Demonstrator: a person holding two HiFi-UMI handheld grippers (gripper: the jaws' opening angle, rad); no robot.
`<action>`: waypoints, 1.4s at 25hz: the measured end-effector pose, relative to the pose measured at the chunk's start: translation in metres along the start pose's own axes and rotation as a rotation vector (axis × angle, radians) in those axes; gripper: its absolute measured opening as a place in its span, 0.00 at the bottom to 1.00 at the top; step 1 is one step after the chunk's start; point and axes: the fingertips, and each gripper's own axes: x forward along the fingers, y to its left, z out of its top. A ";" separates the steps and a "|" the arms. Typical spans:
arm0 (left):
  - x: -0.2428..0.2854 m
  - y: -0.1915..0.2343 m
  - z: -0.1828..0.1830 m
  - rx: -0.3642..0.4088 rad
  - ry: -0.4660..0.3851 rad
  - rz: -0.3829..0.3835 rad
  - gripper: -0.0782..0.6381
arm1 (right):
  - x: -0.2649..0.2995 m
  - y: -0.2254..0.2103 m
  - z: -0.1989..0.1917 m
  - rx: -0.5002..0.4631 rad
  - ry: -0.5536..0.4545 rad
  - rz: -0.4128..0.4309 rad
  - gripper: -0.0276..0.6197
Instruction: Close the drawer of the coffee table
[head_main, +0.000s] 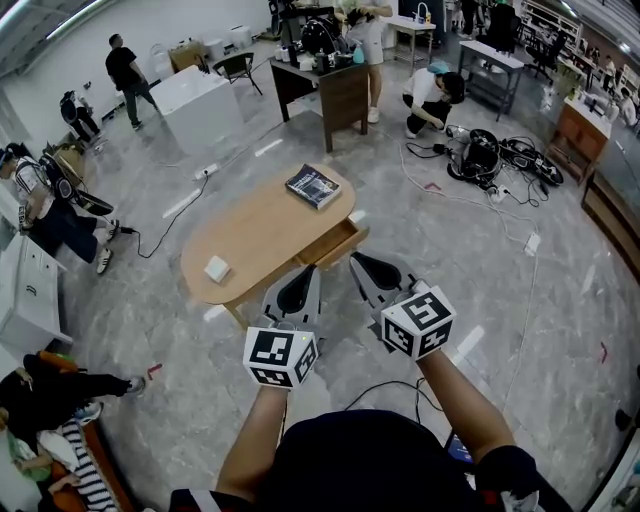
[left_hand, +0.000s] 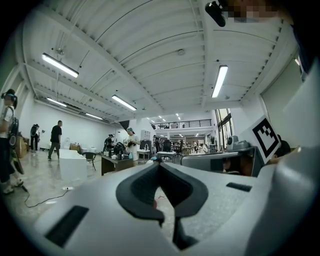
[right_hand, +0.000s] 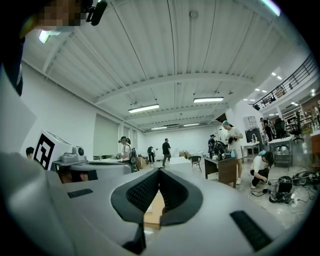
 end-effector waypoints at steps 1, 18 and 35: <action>0.003 0.003 0.001 -0.002 -0.002 -0.001 0.11 | 0.003 -0.002 0.001 -0.002 0.000 -0.001 0.06; 0.064 0.069 0.013 -0.019 -0.024 -0.009 0.11 | 0.083 -0.037 0.012 -0.022 0.013 0.000 0.06; 0.111 0.171 0.036 -0.011 0.002 -0.067 0.11 | 0.192 -0.055 0.036 0.001 0.001 -0.066 0.06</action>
